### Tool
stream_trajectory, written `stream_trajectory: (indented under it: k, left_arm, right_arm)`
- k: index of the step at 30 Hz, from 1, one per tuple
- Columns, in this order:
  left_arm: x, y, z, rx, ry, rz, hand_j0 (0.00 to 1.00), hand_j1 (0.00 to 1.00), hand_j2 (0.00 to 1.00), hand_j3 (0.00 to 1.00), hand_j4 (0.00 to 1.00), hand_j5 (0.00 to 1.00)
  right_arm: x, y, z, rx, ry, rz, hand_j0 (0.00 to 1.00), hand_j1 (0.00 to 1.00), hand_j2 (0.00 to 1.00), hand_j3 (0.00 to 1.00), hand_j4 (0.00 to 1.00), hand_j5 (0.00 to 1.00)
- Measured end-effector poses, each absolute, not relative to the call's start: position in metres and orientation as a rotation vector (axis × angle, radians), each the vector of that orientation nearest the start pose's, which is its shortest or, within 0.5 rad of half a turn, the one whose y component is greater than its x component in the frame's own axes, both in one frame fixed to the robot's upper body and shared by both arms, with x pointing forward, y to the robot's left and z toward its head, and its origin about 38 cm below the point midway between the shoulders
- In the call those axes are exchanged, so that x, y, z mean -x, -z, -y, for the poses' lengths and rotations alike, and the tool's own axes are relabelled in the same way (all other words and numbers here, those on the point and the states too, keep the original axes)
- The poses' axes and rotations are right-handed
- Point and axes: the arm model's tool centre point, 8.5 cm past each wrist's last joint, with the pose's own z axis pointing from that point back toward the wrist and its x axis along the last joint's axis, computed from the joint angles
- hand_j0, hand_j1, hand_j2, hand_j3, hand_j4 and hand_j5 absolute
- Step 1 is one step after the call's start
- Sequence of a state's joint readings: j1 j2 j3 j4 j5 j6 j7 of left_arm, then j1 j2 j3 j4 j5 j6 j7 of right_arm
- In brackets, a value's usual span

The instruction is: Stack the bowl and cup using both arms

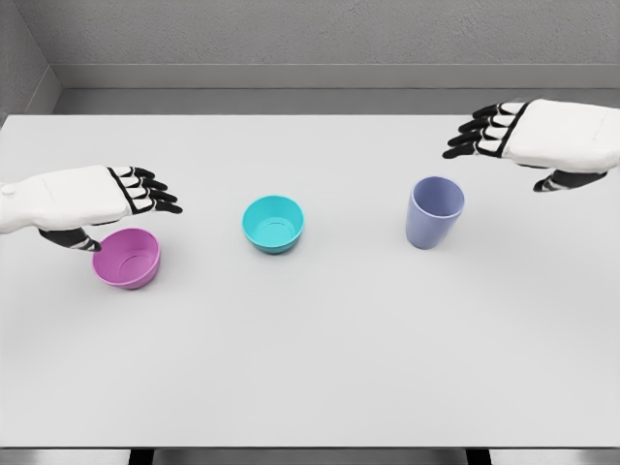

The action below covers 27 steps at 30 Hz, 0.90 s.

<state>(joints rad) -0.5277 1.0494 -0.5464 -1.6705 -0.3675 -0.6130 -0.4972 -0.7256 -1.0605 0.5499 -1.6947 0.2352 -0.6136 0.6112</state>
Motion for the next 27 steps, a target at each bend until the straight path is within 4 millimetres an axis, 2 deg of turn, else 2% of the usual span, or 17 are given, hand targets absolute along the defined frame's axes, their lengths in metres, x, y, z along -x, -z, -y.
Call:
stream_trajectory:
  k: [3,6,7,10,13,16,27]
  left_arm:
    - [-0.384,-0.249,-0.333,0.639,-3.062,-1.844,1.0,1.0,1.0,1.0,1.0,1.0]
    - [-0.388,-0.262,-0.334,0.683,-3.054,-1.808,1.0,1.0,1.0,1.0,1.0,1.0]
    - [-0.393,-0.272,-0.333,0.729,-3.052,-1.746,1.0,1.0,1.0,1.0,1.0,1.0]
    - [-0.391,-0.253,-0.333,0.693,-3.144,-1.569,1.0,1.0,1.0,1.0,1.0,1.0]
    - [-0.389,-0.242,-0.333,0.664,-3.189,-1.489,1.0,1.0,1.0,1.0,1.0,1.0]
    - [-0.386,-0.231,-0.332,0.613,-3.223,-1.446,1.0,1.0,1.0,1.0,1.0,1.0]
    - [-0.393,-0.212,-0.342,0.584,-3.299,-1.437,1.0,1.0,1.0,1.0,1.0,1.0]
  right_arm:
    - [-0.395,-0.324,0.317,-0.69,2.918,-1.883,1.0,1.0,1.0,1.0,1.0,1.0]
    - [-0.397,-0.328,0.317,-0.699,2.908,-1.886,1.0,1.0,1.0,1.0,1.0,1.0]
    - [-0.398,-0.333,0.318,-0.717,2.9,-1.888,1.0,1.0,1.0,1.0,1.0,1.0]
    - [-0.399,-0.335,0.323,-0.738,2.91,-1.885,1.0,1.0,1.0,1.0,1.0,1.0]
    - [-0.401,-0.34,0.323,-0.757,2.893,-1.889,1.0,1.0,1.0,1.0,1.0,1.0]
    - [-0.402,-0.351,0.318,-0.785,2.853,-1.89,1.0,1.0,1.0,1.0,1.0,1.0]
    - [-0.404,-0.345,0.3,-0.796,2.846,-1.78,1.0,1.0,1.0,1.0,1.0,1.0]
